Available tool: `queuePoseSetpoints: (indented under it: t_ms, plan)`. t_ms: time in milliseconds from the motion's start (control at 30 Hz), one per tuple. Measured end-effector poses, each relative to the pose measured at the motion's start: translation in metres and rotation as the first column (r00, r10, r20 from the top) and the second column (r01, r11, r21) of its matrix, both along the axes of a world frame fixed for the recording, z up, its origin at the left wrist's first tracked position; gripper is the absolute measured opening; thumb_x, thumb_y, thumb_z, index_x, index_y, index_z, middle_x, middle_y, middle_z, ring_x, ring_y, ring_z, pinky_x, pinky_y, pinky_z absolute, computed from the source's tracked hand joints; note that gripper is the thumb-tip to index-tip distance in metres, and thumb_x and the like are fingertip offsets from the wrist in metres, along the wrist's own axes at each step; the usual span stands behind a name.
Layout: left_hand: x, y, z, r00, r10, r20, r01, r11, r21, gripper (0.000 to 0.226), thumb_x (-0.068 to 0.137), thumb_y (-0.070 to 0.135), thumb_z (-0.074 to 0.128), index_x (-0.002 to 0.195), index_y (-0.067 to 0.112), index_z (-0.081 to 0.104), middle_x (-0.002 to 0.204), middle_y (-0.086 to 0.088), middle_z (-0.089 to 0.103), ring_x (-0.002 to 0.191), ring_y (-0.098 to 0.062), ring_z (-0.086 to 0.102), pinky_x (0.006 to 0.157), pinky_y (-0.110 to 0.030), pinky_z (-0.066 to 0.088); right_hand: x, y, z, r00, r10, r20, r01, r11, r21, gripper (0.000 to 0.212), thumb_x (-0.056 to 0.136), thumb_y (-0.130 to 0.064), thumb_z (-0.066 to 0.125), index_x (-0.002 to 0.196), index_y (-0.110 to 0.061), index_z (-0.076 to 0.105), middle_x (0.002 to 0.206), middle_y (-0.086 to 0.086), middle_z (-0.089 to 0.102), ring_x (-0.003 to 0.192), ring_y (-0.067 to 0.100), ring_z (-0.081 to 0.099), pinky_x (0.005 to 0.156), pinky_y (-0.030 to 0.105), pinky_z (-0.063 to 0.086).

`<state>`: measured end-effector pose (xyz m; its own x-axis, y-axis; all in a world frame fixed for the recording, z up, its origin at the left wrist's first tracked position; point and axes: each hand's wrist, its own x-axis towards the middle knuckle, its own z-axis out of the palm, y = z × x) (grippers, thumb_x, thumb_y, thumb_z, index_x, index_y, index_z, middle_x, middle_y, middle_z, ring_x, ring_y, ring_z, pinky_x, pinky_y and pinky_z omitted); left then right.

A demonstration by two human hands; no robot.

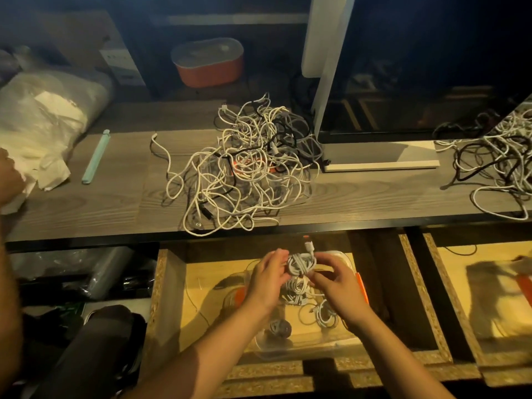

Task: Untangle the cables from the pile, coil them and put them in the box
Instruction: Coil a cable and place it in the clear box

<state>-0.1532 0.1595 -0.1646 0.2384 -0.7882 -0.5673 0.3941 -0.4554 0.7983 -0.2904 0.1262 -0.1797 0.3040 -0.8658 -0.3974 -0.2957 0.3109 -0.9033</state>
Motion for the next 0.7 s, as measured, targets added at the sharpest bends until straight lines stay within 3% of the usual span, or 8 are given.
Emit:
queuePoseSetpoints:
  t_ms: [67, 167, 267, 400, 500, 600, 700]
  plan:
    - [-0.001, 0.007, -0.014, 1.0, -0.009, 0.01, 0.008, 0.999, 0.046, 0.023, 0.101, 0.022, 0.036, 0.108, 0.013, 0.056, 0.107, -0.002, 0.057, 0.106, -0.017, 0.054, 0.085, -0.018, 0.046, 0.001, 0.006, -0.014, 0.999, 0.029, -0.047, -0.025, 0.996, 0.081, 0.029, 0.09, -0.008, 0.059, 0.113, -0.026, 0.062, 0.114, -0.003, 0.064, 0.094, 0.011, 0.064, 0.08, 0.025, 0.054]
    - [-0.005, 0.01, -0.032, 0.998, -0.06, 0.025, 0.056, 0.991, 0.124, 0.025, 0.102, 0.023, 0.032, 0.11, 0.017, 0.055, 0.112, -0.002, 0.054, 0.114, -0.017, 0.049, 0.089, -0.019, 0.041, 0.005, 0.011, -0.027, 0.998, 0.049, -0.036, -0.042, 0.986, 0.162, 0.031, 0.092, -0.006, 0.053, 0.099, -0.033, 0.065, 0.104, -0.009, 0.066, 0.095, 0.012, 0.063, 0.077, 0.023, 0.052]
    - [-0.004, 0.009, -0.048, 0.996, -0.086, 0.033, 0.079, 0.979, 0.186, 0.023, 0.101, 0.026, 0.033, 0.107, 0.022, 0.055, 0.109, 0.004, 0.055, 0.114, -0.014, 0.049, 0.096, -0.026, 0.037, 0.007, 0.01, -0.035, 0.998, 0.056, -0.034, -0.045, 0.962, 0.269, 0.029, 0.093, -0.008, 0.051, 0.097, -0.032, 0.066, 0.098, -0.01, 0.067, 0.094, 0.01, 0.062, 0.069, 0.016, 0.046]
    - [-0.004, 0.008, -0.057, 0.991, -0.122, 0.057, 0.102, 0.956, 0.275, 0.022, 0.099, 0.033, 0.035, 0.098, 0.029, 0.056, 0.099, 0.011, 0.058, 0.101, -0.007, 0.051, 0.091, -0.025, 0.038, 0.008, 0.008, -0.047, 0.997, 0.047, -0.059, -0.026, 0.948, 0.317, 0.027, 0.091, -0.009, 0.052, 0.104, -0.027, 0.067, 0.105, -0.004, 0.067, 0.098, 0.014, 0.061, 0.071, 0.022, 0.046]
    - [-0.006, 0.01, -0.065, 0.98, -0.179, 0.087, 0.14, 0.93, 0.34, 0.029, 0.097, 0.04, 0.038, 0.112, 0.027, 0.058, 0.124, 0.002, 0.056, 0.114, -0.014, 0.049, 0.103, -0.035, 0.036, 0.007, 0.007, -0.054, 0.994, 0.069, -0.085, -0.037, 0.943, 0.332, 0.026, 0.09, -0.01, 0.052, 0.106, -0.026, 0.066, 0.107, -0.002, 0.066, 0.098, 0.017, 0.061, 0.076, 0.027, 0.048]
    - [-0.007, 0.009, -0.065, 0.96, -0.21, 0.186, 0.14, 0.933, 0.332, 0.031, 0.099, 0.038, 0.039, 0.122, 0.024, 0.055, 0.122, 0.006, 0.052, 0.119, -0.015, 0.047, 0.101, -0.032, 0.038, 0.004, 0.004, -0.052, 0.967, 0.067, -0.246, -0.013, 0.977, 0.215, 0.03, 0.093, -0.017, 0.055, 0.123, -0.018, 0.058, 0.115, -0.007, 0.057, 0.104, 0.016, 0.057, 0.088, 0.033, 0.051]
    - [-0.004, 0.002, -0.052, 0.909, -0.176, 0.378, 0.111, 0.976, 0.186, 0.013, 0.098, 0.025, 0.046, 0.105, 0.026, 0.057, 0.099, 0.011, 0.058, 0.092, -0.007, 0.056, 0.075, -0.016, 0.044, 0.01, -0.005, -0.029, 0.949, -0.089, -0.303, 0.065, 0.994, -0.087, 0.018, 0.094, -0.012, 0.054, 0.109, -0.018, 0.06, 0.109, 0.0, 0.063, 0.088, 0.011, 0.061, 0.071, 0.024, 0.052]
